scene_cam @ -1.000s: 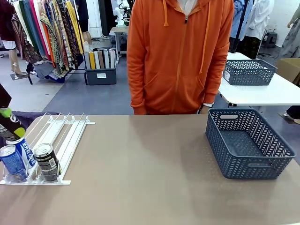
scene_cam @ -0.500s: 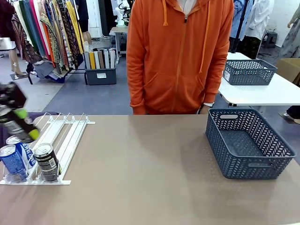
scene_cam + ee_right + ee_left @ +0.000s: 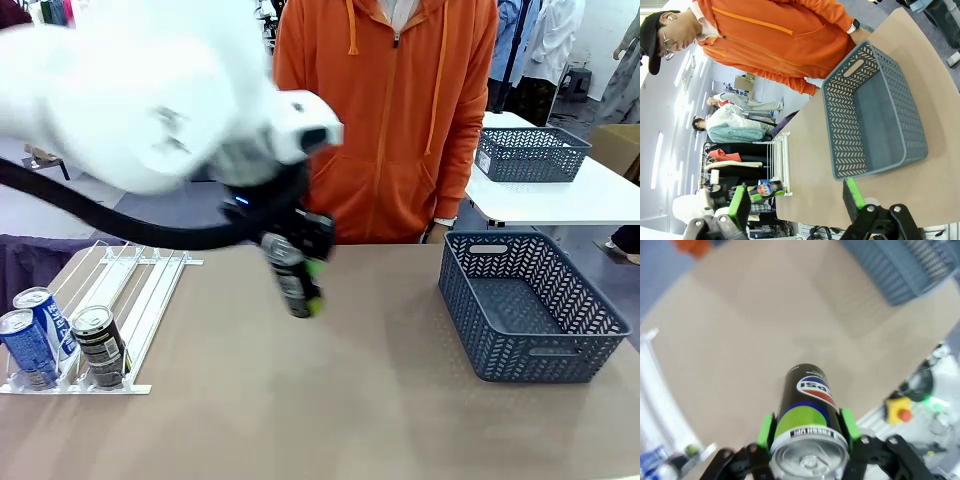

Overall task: Retrieve and store the cans from the dispenser.
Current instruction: Pick up one can from the Automatic Can Dispenser and place it in the middle of the table.

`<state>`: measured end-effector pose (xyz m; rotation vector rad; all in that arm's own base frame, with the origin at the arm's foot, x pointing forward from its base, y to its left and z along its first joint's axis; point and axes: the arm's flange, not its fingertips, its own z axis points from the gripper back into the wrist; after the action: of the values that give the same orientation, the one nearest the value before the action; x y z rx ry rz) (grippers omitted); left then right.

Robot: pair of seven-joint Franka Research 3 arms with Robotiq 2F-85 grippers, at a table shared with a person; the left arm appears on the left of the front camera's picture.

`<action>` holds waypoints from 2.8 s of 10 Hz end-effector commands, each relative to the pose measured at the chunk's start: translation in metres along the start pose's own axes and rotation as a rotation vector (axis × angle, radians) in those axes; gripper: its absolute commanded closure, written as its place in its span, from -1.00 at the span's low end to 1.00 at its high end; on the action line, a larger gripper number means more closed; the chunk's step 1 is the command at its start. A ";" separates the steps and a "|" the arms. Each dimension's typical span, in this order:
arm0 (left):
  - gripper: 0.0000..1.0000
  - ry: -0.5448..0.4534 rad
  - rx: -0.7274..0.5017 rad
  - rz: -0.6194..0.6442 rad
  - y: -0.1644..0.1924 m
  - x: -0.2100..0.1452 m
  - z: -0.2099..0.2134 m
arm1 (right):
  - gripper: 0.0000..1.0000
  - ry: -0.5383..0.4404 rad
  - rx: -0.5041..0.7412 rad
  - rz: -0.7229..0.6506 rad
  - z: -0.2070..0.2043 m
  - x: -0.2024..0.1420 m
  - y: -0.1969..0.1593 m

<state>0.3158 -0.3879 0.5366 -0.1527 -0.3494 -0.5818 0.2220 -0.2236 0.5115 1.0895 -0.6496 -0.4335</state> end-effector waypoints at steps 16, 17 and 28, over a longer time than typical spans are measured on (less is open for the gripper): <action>1.00 0.196 0.105 -0.127 -0.002 0.029 -0.154 | -1.00 -0.015 0.032 0.023 -0.001 0.002 0.000; 1.00 0.203 0.094 -0.129 -0.002 0.027 -0.155 | -1.00 -0.015 0.032 0.023 -0.001 0.002 0.000; -1.00 -0.041 -0.105 0.235 0.149 -0.059 0.114 | -1.00 -0.015 0.032 0.023 -0.001 0.002 0.000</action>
<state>0.3274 -0.2777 0.6161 -0.2288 -0.3794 -0.4070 0.2222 -0.2239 0.5110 1.0883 -0.6479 -0.4346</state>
